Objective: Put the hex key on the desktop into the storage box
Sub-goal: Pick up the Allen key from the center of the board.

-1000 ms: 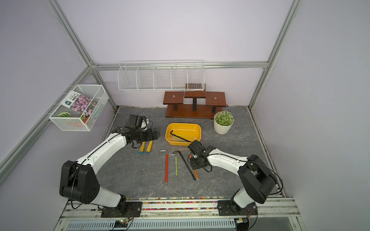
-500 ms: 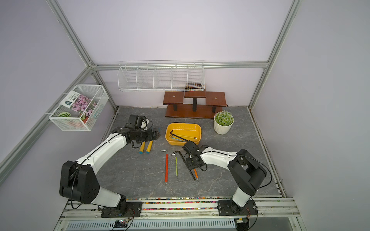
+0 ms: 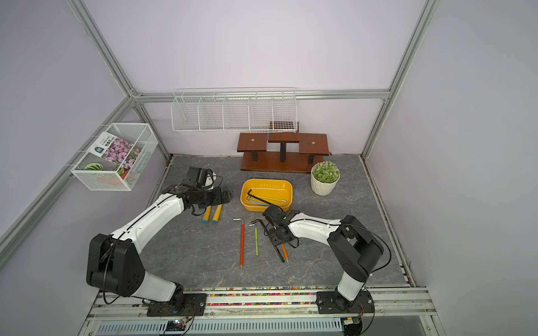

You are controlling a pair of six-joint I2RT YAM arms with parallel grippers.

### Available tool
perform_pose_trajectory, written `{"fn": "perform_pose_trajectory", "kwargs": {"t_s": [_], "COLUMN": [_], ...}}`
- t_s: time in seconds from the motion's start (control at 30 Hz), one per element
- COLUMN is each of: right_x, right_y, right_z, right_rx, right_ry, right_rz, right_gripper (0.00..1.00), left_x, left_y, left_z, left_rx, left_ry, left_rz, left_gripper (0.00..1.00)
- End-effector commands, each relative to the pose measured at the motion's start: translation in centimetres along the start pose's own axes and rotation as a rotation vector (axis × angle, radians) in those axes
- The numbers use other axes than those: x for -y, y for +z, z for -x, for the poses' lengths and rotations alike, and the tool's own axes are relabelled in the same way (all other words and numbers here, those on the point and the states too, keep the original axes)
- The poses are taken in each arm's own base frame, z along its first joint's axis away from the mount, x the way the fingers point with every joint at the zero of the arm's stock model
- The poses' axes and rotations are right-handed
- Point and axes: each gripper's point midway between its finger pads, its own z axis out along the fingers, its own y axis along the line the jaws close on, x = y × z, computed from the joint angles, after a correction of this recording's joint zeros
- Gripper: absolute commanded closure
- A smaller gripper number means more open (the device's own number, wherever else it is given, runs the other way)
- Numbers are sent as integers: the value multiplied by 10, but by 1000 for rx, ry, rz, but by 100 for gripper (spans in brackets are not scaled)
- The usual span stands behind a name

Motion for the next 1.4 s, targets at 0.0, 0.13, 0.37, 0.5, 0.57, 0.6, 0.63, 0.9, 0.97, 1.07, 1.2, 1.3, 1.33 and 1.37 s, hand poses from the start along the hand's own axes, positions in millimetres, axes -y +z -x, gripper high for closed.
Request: {"fn": "perform_pose_trajectory", "kwargs": {"t_s": [0.0,0.13,0.37,0.5,0.57,0.6,0.63,0.9,0.97,1.07,1.2,1.3,1.33,1.37], "right_x": [12,15,13,15,15,16,16,18,19,19,17,13,12,11], "right_y": [3,0,-12,-25,-31,-35,-37,-59,-64,-70,-78,-84,-87,-90], "right_z": [-15,-15,-13,-8,-7,-6,-5,-2,0,2,7,14,16,19], "right_rx": [-54,-49,-32,-1,14,22,28,76,86,98,116,130,134,139], "right_ry": [-2,-8,-22,-32,-37,-40,-42,-65,-70,-79,-96,-114,-122,-130], "right_rz": [-67,-79,-62,-58,-57,-55,-55,-45,-43,-43,-31,-23,-20,-18], "right_gripper": [65,72,87,94,96,97,98,99,99,99,100,100,100,100], "left_x": [6,5,5,5,5,5,5,6,7,8,12,19,23,29], "left_y": [-10,-10,-10,-11,-11,-11,-11,-11,-11,-11,-12,-17,-18,-21], "left_z": [8,7,7,7,7,6,6,6,5,5,5,12,15,20], "left_rx": [29,27,27,30,29,28,28,27,26,27,27,59,66,73], "left_ry": [23,22,21,21,21,20,21,21,20,22,28,35,29,30], "left_rz": [-4,-5,-3,-3,-4,-3,-3,-11,-14,-20,-36,-66,-81,-106], "left_gripper": [0,0,0,0,0,0,0,0,0,0,0,0,0,0]}}
